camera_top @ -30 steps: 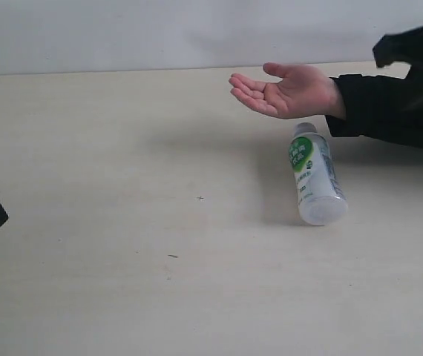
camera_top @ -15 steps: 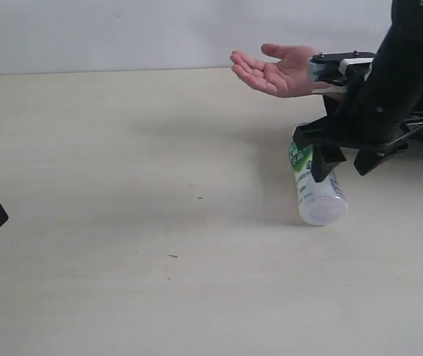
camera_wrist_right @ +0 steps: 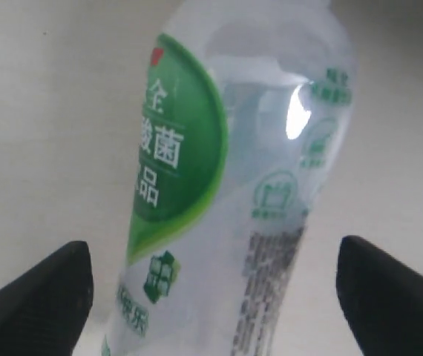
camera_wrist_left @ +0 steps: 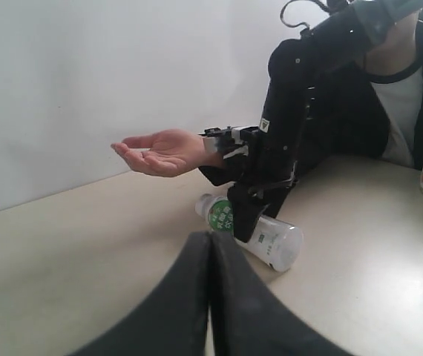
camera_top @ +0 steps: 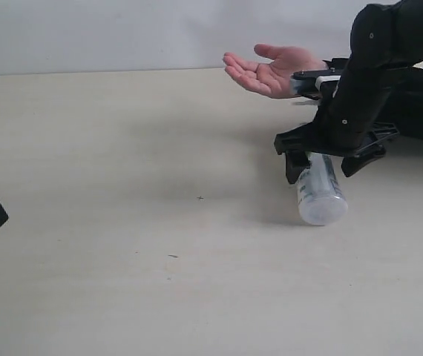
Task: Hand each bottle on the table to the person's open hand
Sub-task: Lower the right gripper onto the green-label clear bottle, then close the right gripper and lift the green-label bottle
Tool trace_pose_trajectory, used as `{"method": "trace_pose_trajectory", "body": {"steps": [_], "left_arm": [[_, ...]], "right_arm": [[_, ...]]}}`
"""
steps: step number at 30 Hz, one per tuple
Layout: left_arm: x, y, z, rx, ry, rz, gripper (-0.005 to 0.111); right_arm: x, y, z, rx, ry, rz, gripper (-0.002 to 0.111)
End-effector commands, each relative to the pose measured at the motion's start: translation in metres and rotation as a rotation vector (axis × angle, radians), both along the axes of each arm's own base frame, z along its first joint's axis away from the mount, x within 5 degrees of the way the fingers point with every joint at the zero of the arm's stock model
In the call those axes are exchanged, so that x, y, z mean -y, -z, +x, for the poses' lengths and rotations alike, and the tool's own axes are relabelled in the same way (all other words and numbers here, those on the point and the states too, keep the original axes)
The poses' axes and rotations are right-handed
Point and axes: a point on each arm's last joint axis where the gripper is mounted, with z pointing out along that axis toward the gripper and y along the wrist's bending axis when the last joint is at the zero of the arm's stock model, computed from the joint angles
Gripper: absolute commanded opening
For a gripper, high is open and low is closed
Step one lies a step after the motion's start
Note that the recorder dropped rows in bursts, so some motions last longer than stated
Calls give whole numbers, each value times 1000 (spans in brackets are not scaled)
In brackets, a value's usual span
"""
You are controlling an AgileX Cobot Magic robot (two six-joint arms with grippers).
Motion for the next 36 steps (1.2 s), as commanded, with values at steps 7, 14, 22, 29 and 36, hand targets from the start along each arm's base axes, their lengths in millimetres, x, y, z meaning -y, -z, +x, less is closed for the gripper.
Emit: {"method": "trace_pose_trajectory", "body": {"steps": [7, 14, 22, 29, 36], "left_arm": [[-1, 0, 0, 0, -4, -9, 2], [-1, 0, 0, 0, -4, -9, 2], [-1, 0, 0, 0, -4, -9, 2], [-1, 0, 0, 0, -4, -9, 2], [-1, 0, 0, 0, -4, -9, 2]], "right_arm": [[0, 18, 6, -11, 48, -21, 71], [-5, 17, 1, -68, 115, 36, 3], [-5, 4, -9, -140, 66, 40, 0], [0, -43, -32, -202, -43, 38, 0], [-5, -115, -30, -44, -97, 127, 0]]}}
